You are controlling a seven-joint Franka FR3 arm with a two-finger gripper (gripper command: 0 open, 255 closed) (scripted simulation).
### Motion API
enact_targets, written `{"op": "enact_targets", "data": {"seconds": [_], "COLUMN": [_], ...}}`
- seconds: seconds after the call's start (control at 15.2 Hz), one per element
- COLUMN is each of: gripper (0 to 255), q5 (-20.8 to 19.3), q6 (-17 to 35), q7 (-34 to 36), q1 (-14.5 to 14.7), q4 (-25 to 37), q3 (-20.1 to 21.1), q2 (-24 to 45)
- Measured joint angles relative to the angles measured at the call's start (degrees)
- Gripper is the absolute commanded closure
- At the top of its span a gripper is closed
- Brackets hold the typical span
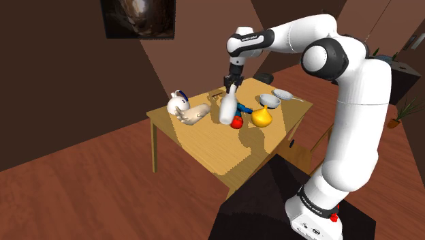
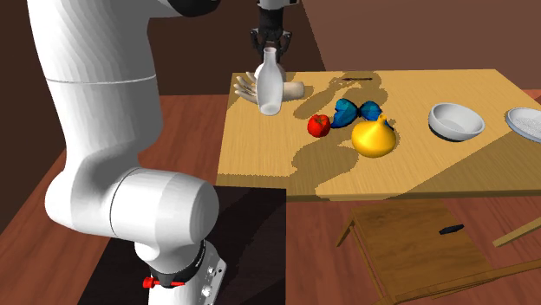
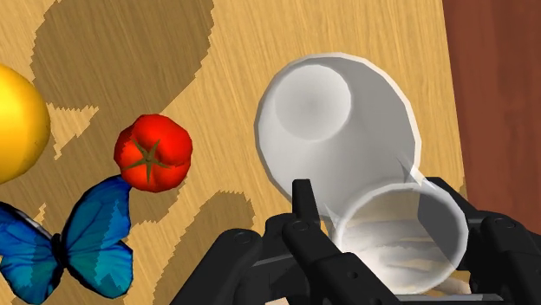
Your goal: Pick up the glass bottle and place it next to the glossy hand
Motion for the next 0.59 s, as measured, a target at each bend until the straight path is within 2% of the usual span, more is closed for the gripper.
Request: {"op": "enact_targets", "data": {"seconds": [0.59], "gripper": [255], "q5": [0.59], "q6": [6.00], "q7": [-0.42], "q1": [-0.09], "q4": [-3.90], "q3": [0.27], "q2": [2.14]}}
